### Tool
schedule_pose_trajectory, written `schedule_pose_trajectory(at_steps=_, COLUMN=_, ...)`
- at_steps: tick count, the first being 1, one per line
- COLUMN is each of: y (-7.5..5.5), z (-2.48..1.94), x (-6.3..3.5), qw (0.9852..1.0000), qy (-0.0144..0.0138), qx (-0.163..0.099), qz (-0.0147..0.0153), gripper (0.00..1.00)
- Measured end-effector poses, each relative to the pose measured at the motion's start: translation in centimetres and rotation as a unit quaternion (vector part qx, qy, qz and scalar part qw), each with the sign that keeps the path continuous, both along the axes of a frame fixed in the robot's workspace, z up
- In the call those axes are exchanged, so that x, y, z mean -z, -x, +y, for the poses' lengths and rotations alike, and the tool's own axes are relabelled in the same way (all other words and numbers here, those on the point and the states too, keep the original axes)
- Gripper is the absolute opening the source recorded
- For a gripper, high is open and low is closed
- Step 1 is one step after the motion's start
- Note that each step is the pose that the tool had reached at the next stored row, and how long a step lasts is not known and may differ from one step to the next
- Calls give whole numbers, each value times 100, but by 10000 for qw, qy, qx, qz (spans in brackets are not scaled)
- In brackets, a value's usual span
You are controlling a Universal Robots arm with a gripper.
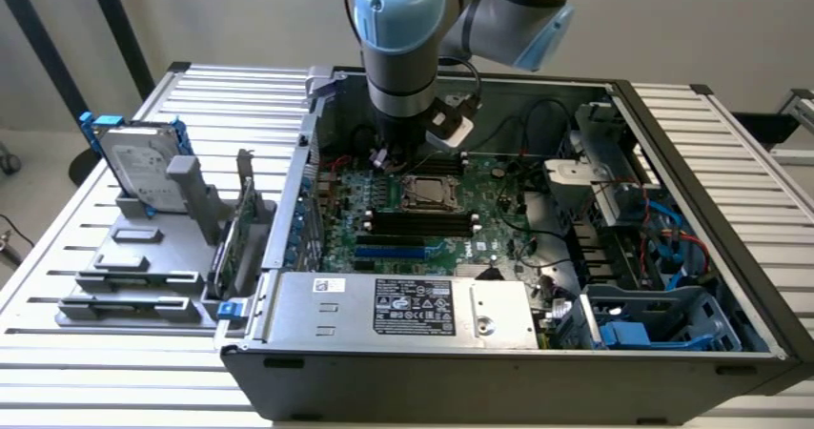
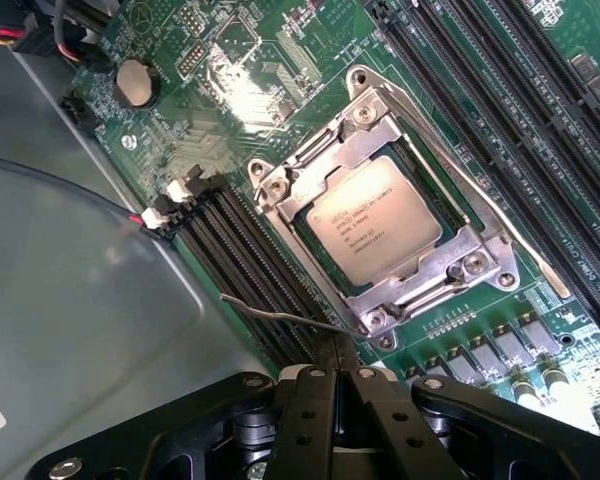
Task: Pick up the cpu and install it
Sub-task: 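Install the first cpu locking lever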
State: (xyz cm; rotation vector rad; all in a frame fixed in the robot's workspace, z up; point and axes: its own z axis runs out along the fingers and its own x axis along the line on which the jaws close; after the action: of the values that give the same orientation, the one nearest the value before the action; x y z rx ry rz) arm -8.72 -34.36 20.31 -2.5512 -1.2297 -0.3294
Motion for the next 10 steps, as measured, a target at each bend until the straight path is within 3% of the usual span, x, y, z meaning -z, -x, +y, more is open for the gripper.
schedule_pose_trajectory(at_steps=10, y=-10, z=0, x=20, qw=10000, qy=0, qx=7, qz=0, gripper=11)
